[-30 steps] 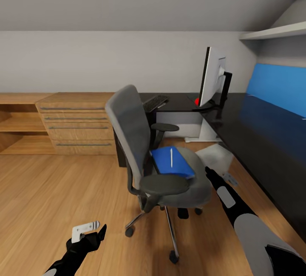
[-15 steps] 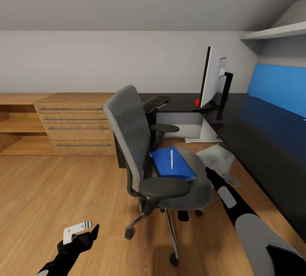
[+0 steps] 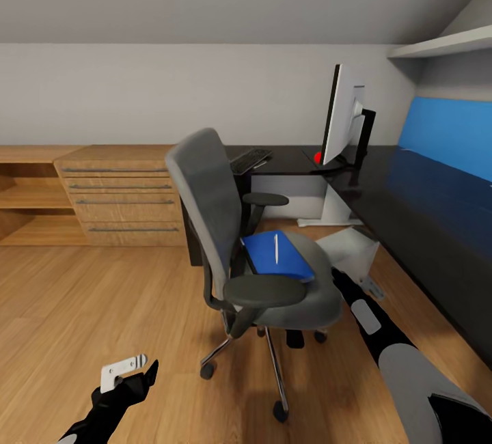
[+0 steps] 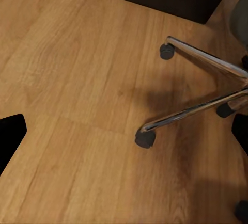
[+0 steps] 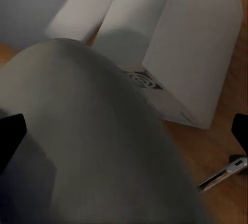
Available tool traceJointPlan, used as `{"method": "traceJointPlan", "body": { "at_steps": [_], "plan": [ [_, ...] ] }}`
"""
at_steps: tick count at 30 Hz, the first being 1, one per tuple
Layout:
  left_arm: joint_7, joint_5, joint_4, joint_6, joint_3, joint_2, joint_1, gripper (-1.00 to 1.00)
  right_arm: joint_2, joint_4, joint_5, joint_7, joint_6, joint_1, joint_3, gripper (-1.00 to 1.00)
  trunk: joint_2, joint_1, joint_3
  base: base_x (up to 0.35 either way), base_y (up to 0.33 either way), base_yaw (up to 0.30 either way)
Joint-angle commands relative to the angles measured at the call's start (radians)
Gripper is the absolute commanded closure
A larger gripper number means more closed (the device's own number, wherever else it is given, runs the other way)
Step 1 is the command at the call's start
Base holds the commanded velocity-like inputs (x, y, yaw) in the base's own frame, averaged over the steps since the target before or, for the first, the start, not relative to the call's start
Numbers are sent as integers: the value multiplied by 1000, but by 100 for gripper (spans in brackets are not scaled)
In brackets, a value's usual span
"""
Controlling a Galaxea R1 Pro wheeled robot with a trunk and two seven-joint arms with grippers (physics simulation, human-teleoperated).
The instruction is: In the bedroom, organize the workspace by keeping the computer under the desk, ensuring the monitor is on the desk, placing the keyboard on the desk next to the monitor, placing the mouse on the desk next to the keyboard, moving the folder from the swivel chair onto the desk next to the mouse, stacking the notebook on top of the folder with the pen on top of the notebook, and positioning the swivel chair next to the desk.
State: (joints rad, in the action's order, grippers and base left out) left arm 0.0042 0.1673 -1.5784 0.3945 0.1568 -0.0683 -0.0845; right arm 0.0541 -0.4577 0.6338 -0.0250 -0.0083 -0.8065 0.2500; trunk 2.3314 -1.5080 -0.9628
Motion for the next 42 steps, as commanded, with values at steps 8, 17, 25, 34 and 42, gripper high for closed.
{"method": "traceJointPlan", "body": {
  "at_steps": [8,17,25,34,42],
  "plan": [
    [0,11,-2,6,2,-1,0,-100,8,0,12,-3,1,0,-3,-100,22,-11,-10,0,0,0],
    [0,10,-5,6,4,-1,0,-100,7,2,14,-3,2,0,-3,-100,22,-11,-10,0,0,34],
    [0,9,-6,6,4,-1,0,-100,7,2,14,-3,2,0,-3,-100,22,-11,-16,0,0,199],
    [3,9,-5,6,6,-1,0,-100,6,3,14,-3,2,0,-3,-100,22,-11,-26,0,0,199],
    [5,8,-1,6,4,1,0,-100,4,4,14,-3,1,0,-3,-100,22,-11,-35,0,0,197]
  ]
}}
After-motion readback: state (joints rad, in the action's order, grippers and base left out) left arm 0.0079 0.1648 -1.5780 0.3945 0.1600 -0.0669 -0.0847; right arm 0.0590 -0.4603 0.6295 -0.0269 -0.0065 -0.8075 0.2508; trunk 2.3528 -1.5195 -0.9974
